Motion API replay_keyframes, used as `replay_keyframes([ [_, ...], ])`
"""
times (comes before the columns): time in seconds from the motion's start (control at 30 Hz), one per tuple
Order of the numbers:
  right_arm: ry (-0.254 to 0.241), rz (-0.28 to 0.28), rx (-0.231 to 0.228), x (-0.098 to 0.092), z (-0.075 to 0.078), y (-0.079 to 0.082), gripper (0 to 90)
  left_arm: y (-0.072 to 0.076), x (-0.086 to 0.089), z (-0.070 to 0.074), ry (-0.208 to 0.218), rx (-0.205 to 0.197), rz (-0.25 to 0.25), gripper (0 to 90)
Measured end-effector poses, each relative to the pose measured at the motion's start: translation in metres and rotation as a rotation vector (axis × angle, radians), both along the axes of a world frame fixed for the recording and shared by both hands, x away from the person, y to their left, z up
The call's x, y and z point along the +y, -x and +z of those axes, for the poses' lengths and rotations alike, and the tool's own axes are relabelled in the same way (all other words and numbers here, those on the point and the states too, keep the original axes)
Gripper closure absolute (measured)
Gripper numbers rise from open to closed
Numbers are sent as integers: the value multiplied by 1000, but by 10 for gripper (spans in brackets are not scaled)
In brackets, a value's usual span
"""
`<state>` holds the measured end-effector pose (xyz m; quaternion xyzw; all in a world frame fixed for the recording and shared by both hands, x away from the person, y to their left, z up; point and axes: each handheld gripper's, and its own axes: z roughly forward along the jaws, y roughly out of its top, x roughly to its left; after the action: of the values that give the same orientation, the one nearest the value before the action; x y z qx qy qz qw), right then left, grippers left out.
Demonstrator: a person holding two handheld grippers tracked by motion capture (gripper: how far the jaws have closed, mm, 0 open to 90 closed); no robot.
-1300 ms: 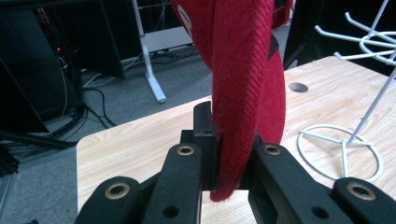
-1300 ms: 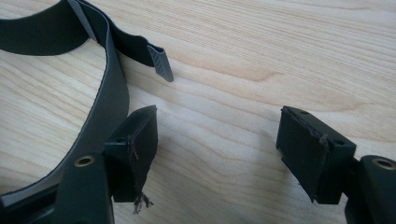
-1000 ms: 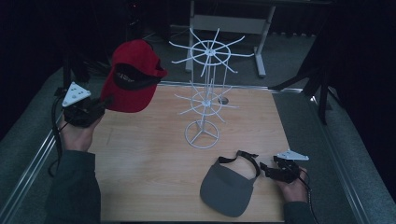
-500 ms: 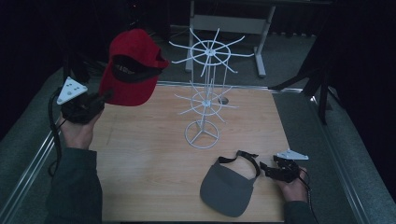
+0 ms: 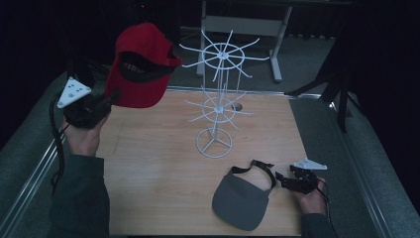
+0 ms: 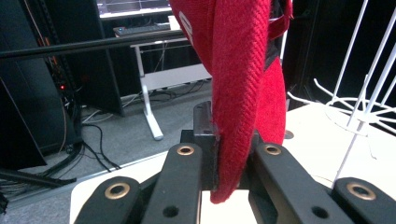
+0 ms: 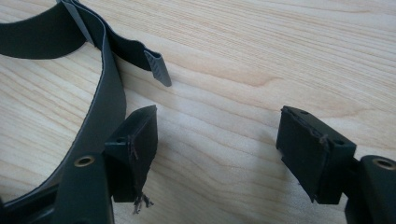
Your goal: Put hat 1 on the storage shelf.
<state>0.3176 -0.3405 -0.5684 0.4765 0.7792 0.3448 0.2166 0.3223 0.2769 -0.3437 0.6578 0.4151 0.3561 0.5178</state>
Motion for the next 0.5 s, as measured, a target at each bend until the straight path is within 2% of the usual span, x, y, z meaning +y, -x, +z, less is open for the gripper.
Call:
replay_keyframes([
  [0.5,0,0,0,0,0,0,293,-2,-5,11,42,-36,-1,857],
])
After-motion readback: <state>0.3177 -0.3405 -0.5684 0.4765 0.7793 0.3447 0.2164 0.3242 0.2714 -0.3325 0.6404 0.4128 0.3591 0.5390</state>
